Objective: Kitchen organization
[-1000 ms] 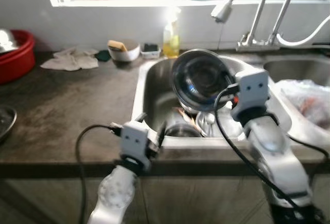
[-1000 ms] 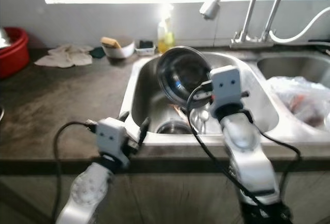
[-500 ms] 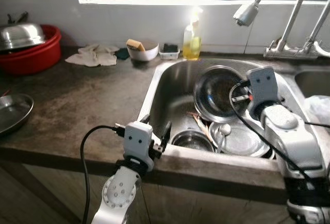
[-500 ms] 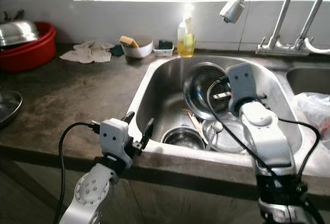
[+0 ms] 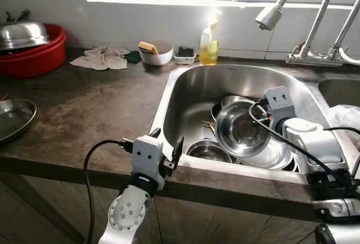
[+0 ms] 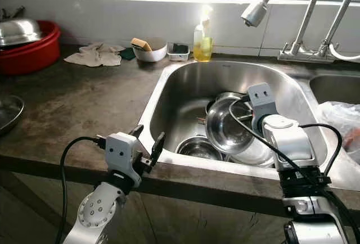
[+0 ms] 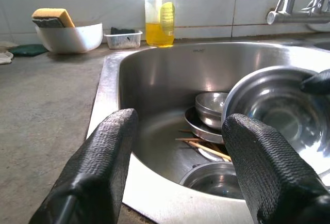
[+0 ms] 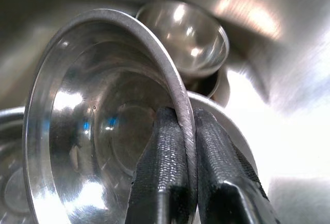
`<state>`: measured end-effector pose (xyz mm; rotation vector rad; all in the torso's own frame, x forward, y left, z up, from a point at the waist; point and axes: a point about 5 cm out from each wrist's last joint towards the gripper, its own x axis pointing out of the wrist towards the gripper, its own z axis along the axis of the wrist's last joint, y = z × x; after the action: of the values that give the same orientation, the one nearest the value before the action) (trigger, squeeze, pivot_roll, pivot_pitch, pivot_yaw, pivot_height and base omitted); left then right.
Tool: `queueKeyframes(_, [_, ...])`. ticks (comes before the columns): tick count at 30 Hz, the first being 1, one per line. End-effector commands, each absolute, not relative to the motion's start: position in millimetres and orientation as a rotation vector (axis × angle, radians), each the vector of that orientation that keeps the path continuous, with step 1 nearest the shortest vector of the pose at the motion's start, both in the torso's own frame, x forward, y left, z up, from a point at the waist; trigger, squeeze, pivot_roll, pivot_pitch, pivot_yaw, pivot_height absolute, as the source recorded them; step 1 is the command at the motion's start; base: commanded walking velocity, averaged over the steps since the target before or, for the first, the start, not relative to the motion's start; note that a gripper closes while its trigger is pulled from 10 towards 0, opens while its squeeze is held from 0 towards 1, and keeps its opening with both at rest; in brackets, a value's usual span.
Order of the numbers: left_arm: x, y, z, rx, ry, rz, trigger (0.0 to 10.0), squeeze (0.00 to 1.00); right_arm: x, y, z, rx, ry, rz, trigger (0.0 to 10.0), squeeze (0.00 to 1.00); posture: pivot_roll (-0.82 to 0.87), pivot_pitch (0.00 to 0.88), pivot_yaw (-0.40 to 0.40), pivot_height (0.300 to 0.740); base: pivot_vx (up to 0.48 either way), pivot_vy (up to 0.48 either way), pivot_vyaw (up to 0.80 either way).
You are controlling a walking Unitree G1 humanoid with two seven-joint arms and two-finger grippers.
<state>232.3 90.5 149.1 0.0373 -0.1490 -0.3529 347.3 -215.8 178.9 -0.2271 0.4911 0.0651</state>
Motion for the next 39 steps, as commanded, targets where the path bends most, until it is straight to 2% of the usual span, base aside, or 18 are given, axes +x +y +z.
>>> queueKeyframes(1, [229, 91, 152, 0.035, -0.151, -0.353, 10.0, 0.0, 350, -217, 186, -0.222, 0.493, 0.071, 10.0, 0.0, 0.1, 0.087, -0.04, 0.74, 0.0, 0.0, 0.0])
queueKeyframes(2, [229, 91, 152, 0.036, -0.15, -0.352, 10.0, 0.0, 350, -217, 185, -0.228, 0.503, 0.07, 10.0, 0.02, 0.1, 0.089, -0.039, 0.74, 0.0, 0.0, 0.0])
queueKeyframes(3, [229, 91, 152, 0.033, -0.15, -0.35, 10.0, 0.0, 349, -218, 180, -0.224, 0.527, 0.071, 10.0, 0.44, 0.1, 0.09, -0.039, 0.74, 0.0, 0.0, 0.0])
queueKeyframes(4, [229, 90, 152, 0.032, -0.149, -0.35, 10.0, 0.0, 349, -219, 178, -0.22, 0.539, 0.066, 10.0, 0.61, 0.1, 0.091, -0.04, 0.74, 0.0, 0.0, 0.0])
queueKeyframes(5, [229, 90, 152, 0.033, -0.149, -0.35, 10.0, 0.0, 348, -220, 177, -0.223, 0.543, 0.062, 10.0, 1.0, 0.1, 0.091, -0.04, 0.74, 0.0, 0.0, 0.0])
queueKeyframes(11, [229, 90, 151, 0.037, -0.142, -0.357, 10.0, 0.0, 347, -225, 173, -0.201, 0.551, 0.019, 10.0, 1.0, 0.11, 0.093, -0.034, 0.74, 0.0, 0.0, 0.0])
queueKeyframes(18, [230, 88, 152, 0.03, -0.145, -0.362, 10.0, 0.0, 340, -219, 166, -0.215, 0.55, 0.012, 10.0, 1.0, 0.1, 0.091, -0.036, 0.74, 0.0, 0.0, 0.0])
queueKeyframes(19, [230, 88, 152, 0.03, -0.145, -0.363, 10.0, 0.0, 340, -219, 165, -0.216, 0.547, 0.008, 10.0, 0.26, 0.1, 0.091, -0.036, 0.74, 0.0, 0.0, 0.0])
queueKeyframes(21, [230, 87, 151, 0.034, -0.143, -0.365, 10.0, 0.0, 340, -218, 165, -0.223, 0.543, 0.0, 10.0, 0.26, 0.11, 0.091, -0.035, 0.74, 0.0, 0.0, 0.0])
queueKeyframes(22, [230, 88, 152, 0.034, -0.144, -0.364, 10.0, 0.0, 340, -217, 168, -0.201, 0.511, -0.012, 10.0, 0.0, 0.11, 0.09, -0.035, 0.74, 0.0, 0.0, 0.0])
queueKeyframes(27, [230, 90, 152, 0.035, -0.145, -0.359, 10.0, 0.0, 341, -212, 188, -0.2, 0.324, -0.053, 10.0, 0.0, 0.11, 0.089, -0.033, 0.74, 0.0, 0.0, 0.0])
queueKeyframes(30, [230, 89, 153, 0.039, -0.152, -0.363, 10.0, 0.0, 334, -195, 217, -0.143, 0.062, -0.027, 10.0, 0.0, 0.11, 0.085, -0.039, 0.74, 0.0, 0.0, 0.0])
queueKeyframes(32, [229, 88, 152, 0.036, -0.152, -0.37, 10.0, 0.0, 323, -180, 222, -0.178, -0.04, 0.028, 10.0, 0.0, 0.1, 0.083, -0.036, 0.74, 0.0, 0.0, 0.0])
queueKeyframes(39, [230, 89, 151, 0.024, -0.145, -0.365, 10.0, 0.0, 293, -160, 216, -0.056, -0.123, 0.073, 10.0, 0.0, 0.09, 0.074, -0.031, 0.74, 0.0, 0.0, 0.0])
